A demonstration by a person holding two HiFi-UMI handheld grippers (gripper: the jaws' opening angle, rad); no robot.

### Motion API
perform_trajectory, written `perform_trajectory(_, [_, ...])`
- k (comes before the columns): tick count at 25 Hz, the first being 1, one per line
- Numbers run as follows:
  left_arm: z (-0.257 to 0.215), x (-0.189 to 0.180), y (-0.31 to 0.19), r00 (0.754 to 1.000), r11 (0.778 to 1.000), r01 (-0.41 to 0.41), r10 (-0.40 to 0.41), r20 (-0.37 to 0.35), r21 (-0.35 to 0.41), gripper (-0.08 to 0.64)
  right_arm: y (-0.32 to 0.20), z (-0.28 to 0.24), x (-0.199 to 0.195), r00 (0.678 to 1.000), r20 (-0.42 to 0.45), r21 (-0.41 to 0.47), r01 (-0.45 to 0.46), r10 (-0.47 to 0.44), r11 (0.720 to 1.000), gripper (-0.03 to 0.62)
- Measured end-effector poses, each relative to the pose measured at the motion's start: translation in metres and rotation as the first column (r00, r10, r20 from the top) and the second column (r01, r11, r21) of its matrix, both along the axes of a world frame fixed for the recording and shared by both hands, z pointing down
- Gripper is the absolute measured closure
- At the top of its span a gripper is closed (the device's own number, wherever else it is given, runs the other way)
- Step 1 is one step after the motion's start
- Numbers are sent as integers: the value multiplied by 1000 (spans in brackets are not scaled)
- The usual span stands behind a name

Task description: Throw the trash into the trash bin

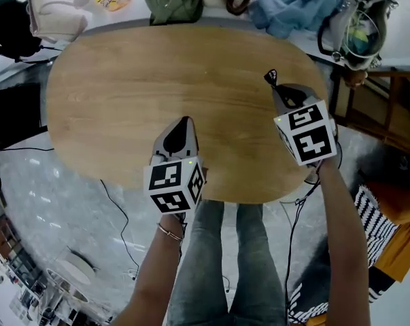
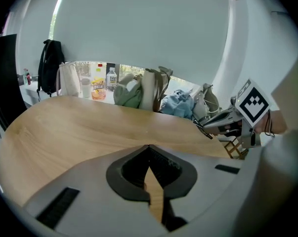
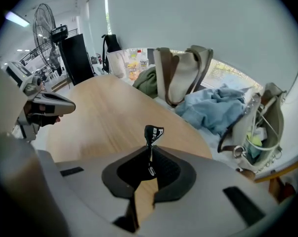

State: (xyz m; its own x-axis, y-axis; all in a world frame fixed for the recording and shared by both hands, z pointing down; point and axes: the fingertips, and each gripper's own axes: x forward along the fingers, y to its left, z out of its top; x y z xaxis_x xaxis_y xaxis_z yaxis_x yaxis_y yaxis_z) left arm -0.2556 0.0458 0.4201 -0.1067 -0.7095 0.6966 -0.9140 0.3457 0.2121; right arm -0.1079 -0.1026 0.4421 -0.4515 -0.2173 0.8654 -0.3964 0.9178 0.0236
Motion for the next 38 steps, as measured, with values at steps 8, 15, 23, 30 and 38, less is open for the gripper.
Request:
perform_trajectory(8, [-3, 96, -26, 992, 992, -127, 127, -11, -5, 548, -10, -4, 116, 990, -6, 8, -141, 141, 990, 565])
perform_trajectory(15, [1, 175, -43, 967, 967, -254, 254, -21, -19, 548, -8, -3, 211, 960, -11, -6, -281, 281, 960, 565])
perform_trajectory(23, [11, 257, -65, 908, 907, -419, 418, -30, -37, 548, 7, 17, 314, 889, -36, -37, -459, 457, 888, 565])
perform_trajectory(30, [23, 313, -75, 850, 847, -528, 526, -37, -61, 548, 33, 50, 371, 818, -42, -90, -575, 574, 813, 565])
perform_trajectory(38, [47, 348, -71, 800, 793, -600, 599, -44, -103, 548, 68, 100, 395, 752, -56, -164, -656, 657, 737, 565])
